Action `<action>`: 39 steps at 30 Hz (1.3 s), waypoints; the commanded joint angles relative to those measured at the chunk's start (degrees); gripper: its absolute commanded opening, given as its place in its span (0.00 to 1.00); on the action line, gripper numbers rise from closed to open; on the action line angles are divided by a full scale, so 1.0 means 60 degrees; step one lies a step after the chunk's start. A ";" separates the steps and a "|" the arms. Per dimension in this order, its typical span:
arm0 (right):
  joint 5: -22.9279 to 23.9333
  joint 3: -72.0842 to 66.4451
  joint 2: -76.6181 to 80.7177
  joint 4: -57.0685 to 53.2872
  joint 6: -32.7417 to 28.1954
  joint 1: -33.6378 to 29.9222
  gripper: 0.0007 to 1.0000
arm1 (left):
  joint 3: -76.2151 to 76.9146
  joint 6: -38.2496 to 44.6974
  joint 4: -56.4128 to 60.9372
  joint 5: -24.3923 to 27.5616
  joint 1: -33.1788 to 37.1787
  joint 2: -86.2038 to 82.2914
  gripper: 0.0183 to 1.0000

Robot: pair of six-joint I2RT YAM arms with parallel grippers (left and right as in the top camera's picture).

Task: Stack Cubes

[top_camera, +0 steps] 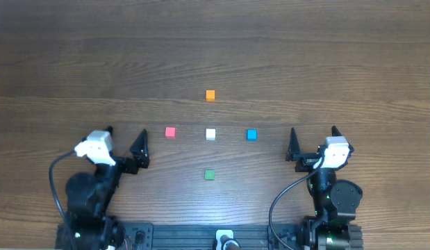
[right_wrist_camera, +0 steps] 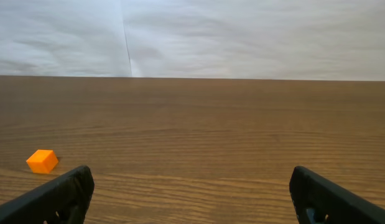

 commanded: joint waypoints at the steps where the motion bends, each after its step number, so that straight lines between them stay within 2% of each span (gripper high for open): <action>1: -0.0073 -0.0051 -0.0109 -0.0033 -0.0004 0.0018 0.99 | 0.1858 -0.0707 -0.0637 0.0579 -0.0605 0.2368 1.00; 7: -0.0073 -0.0051 -0.0109 -0.0033 -0.0007 0.0018 0.99 | 0.4510 -0.0386 -0.1931 0.0565 -0.1738 0.6357 1.00; 12: -0.0073 -0.0051 -0.0109 -0.0033 -0.0007 0.0018 0.99 | 0.6940 -0.0382 -0.3599 -0.0291 -0.2575 0.9686 1.00; 18: -0.0073 -0.0051 -0.0109 -0.0033 -0.0007 0.0018 0.99 | 0.9067 -0.0393 -0.5169 -0.0743 -0.3078 1.2888 1.00; 30: -0.0073 -0.0051 -0.0109 -0.0033 -0.0007 0.0018 0.99 | 0.9194 -0.0867 -0.5723 -0.0969 -0.3104 1.4939 1.00; 39: -0.0073 -0.0051 -0.0109 -0.0033 -0.0007 0.0018 0.99 | 0.9194 -0.0958 -0.6022 -0.1235 -0.3104 1.5511 0.95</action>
